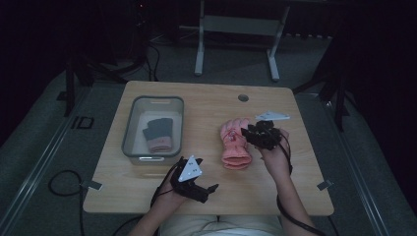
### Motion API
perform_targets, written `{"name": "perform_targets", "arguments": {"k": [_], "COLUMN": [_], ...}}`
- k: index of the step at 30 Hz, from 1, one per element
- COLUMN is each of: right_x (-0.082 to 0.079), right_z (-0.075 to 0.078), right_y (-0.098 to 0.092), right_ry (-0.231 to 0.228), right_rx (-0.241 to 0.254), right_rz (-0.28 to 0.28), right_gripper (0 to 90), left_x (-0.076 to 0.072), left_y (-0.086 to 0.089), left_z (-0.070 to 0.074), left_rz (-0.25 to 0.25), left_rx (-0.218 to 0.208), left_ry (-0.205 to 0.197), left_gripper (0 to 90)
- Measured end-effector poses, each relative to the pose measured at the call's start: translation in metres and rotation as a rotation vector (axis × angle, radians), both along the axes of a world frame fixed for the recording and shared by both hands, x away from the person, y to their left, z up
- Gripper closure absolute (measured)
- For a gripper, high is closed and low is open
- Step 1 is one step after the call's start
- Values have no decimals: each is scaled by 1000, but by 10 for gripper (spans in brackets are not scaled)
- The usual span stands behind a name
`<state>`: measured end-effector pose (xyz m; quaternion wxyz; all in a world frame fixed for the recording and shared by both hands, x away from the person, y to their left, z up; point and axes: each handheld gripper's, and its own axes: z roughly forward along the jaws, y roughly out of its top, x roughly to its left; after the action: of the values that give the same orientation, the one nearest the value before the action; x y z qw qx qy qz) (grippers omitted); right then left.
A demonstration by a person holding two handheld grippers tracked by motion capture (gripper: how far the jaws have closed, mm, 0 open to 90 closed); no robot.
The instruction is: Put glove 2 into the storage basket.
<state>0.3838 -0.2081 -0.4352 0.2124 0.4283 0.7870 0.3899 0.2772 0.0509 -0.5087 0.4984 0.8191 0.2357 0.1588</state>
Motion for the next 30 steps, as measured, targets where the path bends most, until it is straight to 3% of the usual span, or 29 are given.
{"name": "perform_targets", "arguments": {"k": [4,6,8,12,14,19,21,23,25,26,30], "right_x": [2,3,5,10,13,19,22,24,26,26,30], "right_z": [-4,-6,-8,-10,-8,-5,-7,-10,-13,-14,-21], "right_y": [-11,-15,-20,-28,-30,-27,-22,-17,-12,-10,-3], "right_ry": [6,1,-4,-11,-13,-21,-19,-14,-4,-3,16], "right_rx": [10,-2,-2,-1,0,17,18,23,16,19,8], "right_rz": [11,19,25,30,32,31,23,25,23,32,35], "right_gripper": [650,659,660,679,696,724,734,735,740,738,683], "left_x": [13,22,32,60,74,103,111,120,126,131,146], "left_y": [-13,-18,-21,-27,-30,-43,-47,-51,-54,-54,-51], "left_z": [23,33,39,45,46,46,44,41,38,35,21], "left_rz": [7,12,18,36,56,125,142,142,164,173,227], "left_rx": [-8,-11,-8,-22,-37,-17,-19,-11,22,21,24], "left_ry": [36,29,31,74,93,86,103,133,127,149,270], "left_gripper": [19,19,24,42,53,87,119,156,271,356,357]}}
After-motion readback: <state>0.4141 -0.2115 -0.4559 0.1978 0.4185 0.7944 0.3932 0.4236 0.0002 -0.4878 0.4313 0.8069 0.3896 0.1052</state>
